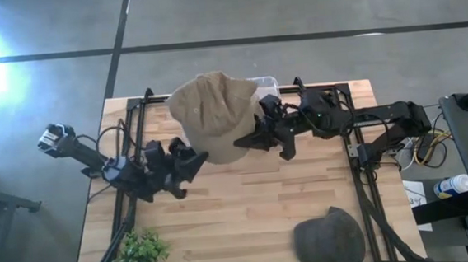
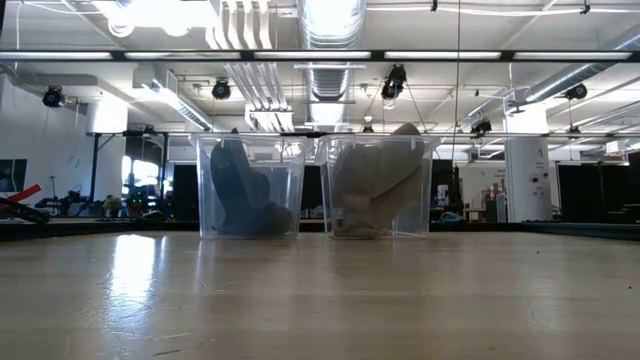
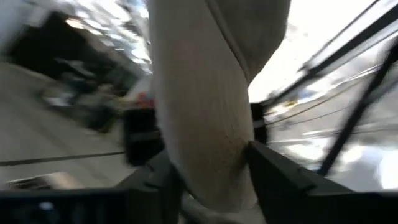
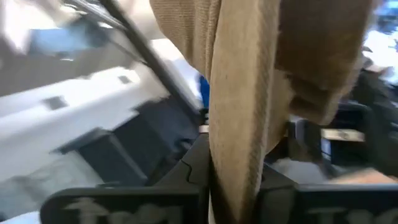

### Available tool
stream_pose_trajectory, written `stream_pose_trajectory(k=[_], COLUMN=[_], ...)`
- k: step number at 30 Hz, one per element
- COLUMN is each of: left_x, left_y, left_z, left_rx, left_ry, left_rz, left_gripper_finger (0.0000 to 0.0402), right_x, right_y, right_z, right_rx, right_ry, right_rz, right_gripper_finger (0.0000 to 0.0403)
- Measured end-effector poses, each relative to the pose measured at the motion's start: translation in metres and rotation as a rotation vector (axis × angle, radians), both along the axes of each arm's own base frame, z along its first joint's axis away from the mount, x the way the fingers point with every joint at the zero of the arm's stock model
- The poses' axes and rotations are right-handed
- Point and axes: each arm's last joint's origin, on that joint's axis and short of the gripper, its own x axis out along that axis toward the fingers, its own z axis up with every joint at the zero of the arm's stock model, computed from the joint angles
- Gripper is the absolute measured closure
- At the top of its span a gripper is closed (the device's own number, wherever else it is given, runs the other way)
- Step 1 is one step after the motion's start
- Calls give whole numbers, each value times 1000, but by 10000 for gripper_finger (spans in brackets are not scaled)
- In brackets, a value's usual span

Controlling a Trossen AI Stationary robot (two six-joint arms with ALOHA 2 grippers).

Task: Pick & Place hat
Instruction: Put the brown cap into the right transparent bin

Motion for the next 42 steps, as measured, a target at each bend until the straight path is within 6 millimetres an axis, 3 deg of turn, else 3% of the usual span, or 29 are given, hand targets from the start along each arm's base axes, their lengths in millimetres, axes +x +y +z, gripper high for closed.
stream_pose_trajectory(k=[7, 11, 15, 20, 26, 29, 34, 42], left_x=[4, 5, 4, 0, -3, -3, -3, 0], left_y=[-1, 0, 2, 3, 13, 17, 20, 28], left_z=[-20, -33, -48, -64, -77, -81, -82, -82], left_rx=[13, -41, 11, 22, -25, -36, -6, -22], left_ry=[256, 357, 483, 585, 685, 724, 751, 754], left_rz=[234, 346, 380, 302, 236, 209, 219, 236], left_gripper_finger=[165, 149, 147, 147, 147, 147, 147, 147], right_x=[-25, -40, -54, -66, -79, -84, -89, -66], right_y=[-29, -49, -72, -110, -144, -154, -159, -182], right_z=[0, 1, -12, -41, -55, -62, -61, -66], right_rx=[1, 47, 96, 227, 416, 513, 532, 530], right_ry=[208, 301, 518, 851, 1039, 1137, 1269, 1296], right_rz=[-207, -370, -493, -442, -227, -157, -139, -135], right_gripper_finger=[389, 389, 389, 389, 389, 387, 374, 371])
